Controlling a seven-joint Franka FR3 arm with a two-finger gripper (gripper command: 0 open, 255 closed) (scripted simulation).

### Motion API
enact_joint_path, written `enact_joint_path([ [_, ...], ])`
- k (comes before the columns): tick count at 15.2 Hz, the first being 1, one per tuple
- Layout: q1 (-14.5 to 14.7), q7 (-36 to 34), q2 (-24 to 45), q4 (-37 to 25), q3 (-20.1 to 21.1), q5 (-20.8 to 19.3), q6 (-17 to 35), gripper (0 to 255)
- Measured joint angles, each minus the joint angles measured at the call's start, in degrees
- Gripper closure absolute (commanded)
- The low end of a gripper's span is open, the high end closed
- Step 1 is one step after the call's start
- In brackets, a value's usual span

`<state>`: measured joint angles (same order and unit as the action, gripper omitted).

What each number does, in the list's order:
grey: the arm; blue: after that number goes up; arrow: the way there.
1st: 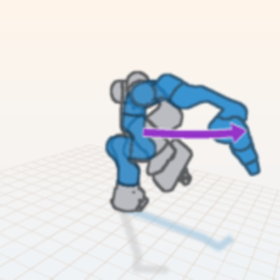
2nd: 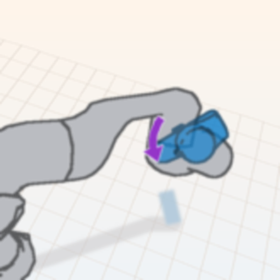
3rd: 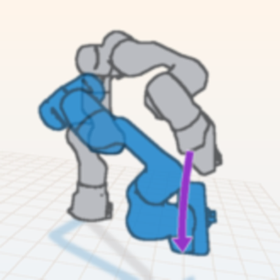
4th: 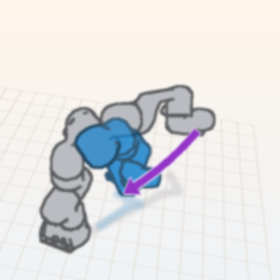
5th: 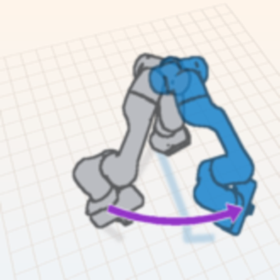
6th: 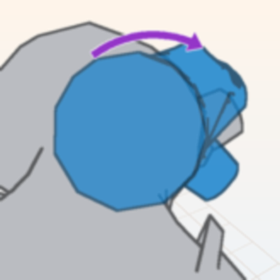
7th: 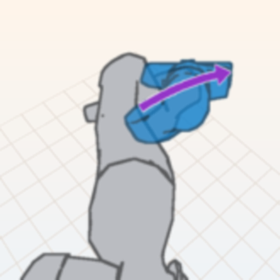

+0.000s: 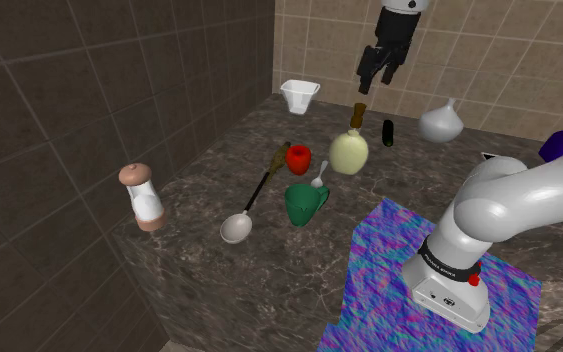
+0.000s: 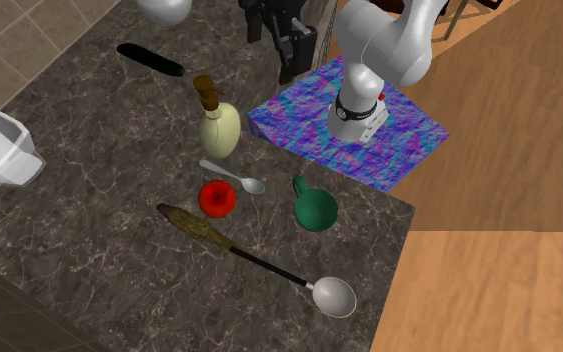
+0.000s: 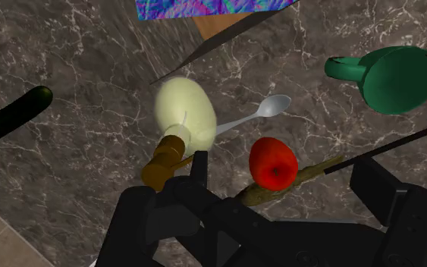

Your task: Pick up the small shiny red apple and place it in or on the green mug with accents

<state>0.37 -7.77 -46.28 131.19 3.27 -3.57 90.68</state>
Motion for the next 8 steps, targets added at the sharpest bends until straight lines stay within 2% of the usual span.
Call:
enact_joint_path([
  [4, 0.22, 0.9, 2.82, 1.52, -0.21, -0.35, 3.15, 0],
  [8, 0.67, 2.11, 9.39, 2.5, -0.12, -0.82, 8.53, 0],
])
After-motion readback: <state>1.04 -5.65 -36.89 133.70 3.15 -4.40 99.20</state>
